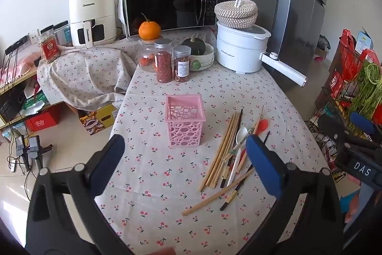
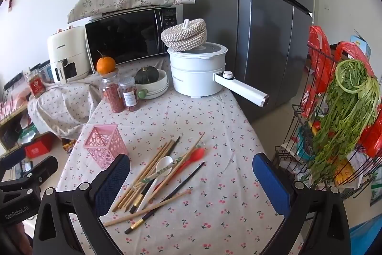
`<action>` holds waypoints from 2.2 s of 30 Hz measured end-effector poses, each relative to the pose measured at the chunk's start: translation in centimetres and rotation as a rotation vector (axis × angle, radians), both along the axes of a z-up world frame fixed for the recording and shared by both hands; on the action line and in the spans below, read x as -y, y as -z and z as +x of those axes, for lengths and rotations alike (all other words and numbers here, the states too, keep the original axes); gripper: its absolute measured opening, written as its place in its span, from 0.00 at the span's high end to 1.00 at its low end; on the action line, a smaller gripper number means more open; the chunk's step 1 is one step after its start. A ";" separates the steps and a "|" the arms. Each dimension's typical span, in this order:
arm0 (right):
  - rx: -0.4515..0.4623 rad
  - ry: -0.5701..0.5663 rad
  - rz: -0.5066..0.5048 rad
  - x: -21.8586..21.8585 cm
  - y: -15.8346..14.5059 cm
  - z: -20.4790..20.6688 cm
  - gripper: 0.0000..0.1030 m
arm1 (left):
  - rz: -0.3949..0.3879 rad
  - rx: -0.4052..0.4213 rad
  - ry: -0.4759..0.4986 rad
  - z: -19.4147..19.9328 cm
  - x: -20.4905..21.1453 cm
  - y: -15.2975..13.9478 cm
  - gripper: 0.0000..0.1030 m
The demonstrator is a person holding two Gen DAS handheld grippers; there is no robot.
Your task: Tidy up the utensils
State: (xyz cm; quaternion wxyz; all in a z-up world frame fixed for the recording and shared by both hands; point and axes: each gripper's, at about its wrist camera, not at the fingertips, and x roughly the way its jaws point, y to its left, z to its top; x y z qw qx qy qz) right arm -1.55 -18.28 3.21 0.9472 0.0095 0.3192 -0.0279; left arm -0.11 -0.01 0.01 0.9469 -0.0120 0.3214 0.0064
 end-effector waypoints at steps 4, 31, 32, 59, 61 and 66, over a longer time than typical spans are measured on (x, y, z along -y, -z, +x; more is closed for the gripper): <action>-0.042 -0.002 0.030 -0.1 0.0 0.1 0.00 | -0.018 -0.028 -0.009 -0.1 -0.1 0.1 0.02; -0.044 -0.004 0.022 0.2 0.4 0.8 0.00 | -0.001 -0.022 0.011 -0.4 0.3 -0.3 0.02; -0.047 -0.002 0.023 0.2 0.5 0.9 0.00 | -0.001 -0.020 0.010 -0.5 0.3 -0.3 0.02; -0.041 0.007 0.035 0.4 0.3 0.7 0.00 | -0.004 -0.027 0.000 -0.2 0.0 0.2 0.02; -0.041 0.008 0.037 0.4 0.3 0.6 0.00 | -0.005 -0.027 0.000 -0.3 0.0 0.2 0.02; -0.041 0.007 0.037 0.4 0.3 0.6 0.00 | -0.005 -0.026 0.000 -0.2 0.0 0.2 0.02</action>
